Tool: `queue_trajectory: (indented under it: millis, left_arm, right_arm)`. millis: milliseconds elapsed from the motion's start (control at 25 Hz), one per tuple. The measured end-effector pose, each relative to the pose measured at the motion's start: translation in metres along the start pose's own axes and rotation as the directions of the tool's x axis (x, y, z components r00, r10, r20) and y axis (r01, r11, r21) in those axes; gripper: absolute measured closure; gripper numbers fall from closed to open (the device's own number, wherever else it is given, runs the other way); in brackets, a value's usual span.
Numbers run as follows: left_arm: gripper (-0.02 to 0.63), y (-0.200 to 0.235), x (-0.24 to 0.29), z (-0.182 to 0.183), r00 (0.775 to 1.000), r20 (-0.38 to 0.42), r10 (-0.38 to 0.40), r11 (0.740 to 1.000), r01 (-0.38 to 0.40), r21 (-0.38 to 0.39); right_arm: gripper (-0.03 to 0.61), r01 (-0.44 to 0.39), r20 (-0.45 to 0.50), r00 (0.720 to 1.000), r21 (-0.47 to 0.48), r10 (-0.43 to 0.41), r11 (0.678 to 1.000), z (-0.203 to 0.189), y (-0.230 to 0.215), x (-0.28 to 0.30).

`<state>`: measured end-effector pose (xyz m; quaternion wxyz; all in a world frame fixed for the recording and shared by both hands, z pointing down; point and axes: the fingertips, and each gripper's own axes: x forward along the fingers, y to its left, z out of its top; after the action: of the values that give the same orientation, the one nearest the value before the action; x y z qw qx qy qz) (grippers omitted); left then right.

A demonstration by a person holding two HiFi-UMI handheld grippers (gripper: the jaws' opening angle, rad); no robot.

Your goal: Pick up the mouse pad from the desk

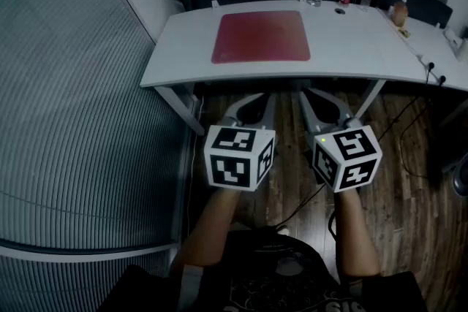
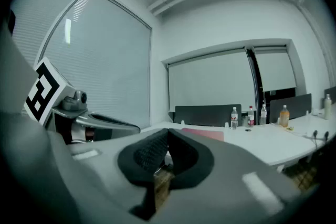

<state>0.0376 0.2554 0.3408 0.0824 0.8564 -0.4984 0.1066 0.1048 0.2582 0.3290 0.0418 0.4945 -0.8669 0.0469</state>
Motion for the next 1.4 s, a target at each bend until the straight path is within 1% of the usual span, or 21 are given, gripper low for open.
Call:
queue_trajectory:
  millis: [160, 280, 520, 840, 1160, 1400]
  left_arm:
    - [0.609, -0.012, 0.0, -0.004, 1.0, -0.002, -0.004, 1.0, 0.004, -0.01]
    - [0.609, -0.013, 0.001, -0.001, 1.0, 0.0, 0.004, 1.0, -0.004, -0.016]
    - [0.608, -0.019, 0.013, 0.004, 1.0, -0.001, 0.009, 1.0, -0.009, 0.018]
    - [0.607, -0.005, 0.043, 0.006, 1.0, -0.01, 0.012, 1.0, -0.012, 0.013]
    - [0.608, 0.029, 0.084, 0.007, 1.0, -0.024, -0.013, 1.0, 0.014, 0.008]
    - [0.608, 0.069, 0.11, 0.018, 0.998, -0.034, -0.051, 0.999, 0.051, -0.004]
  right_arm:
    - [0.577, 0.01, 0.014, 1.0, 0.001, -0.01, 1.0, -0.001, -0.006, -0.011]
    - [0.577, 0.011, 0.008, 1.0, -0.01, -0.011, 1.0, -0.002, -0.009, -0.013]
    - [0.577, -0.014, -0.007, 1.0, 0.018, 0.014, 1.0, -0.007, -0.022, -0.011]
    - [0.577, -0.018, -0.038, 0.999, -0.004, 0.018, 1.0, -0.014, -0.034, 0.015]
    - [0.577, 0.002, -0.07, 0.998, -0.012, -0.002, 1.0, -0.019, -0.047, 0.066]
    - [0.577, 0.045, -0.1, 0.994, -0.01, -0.046, 0.999, -0.011, -0.054, 0.11]
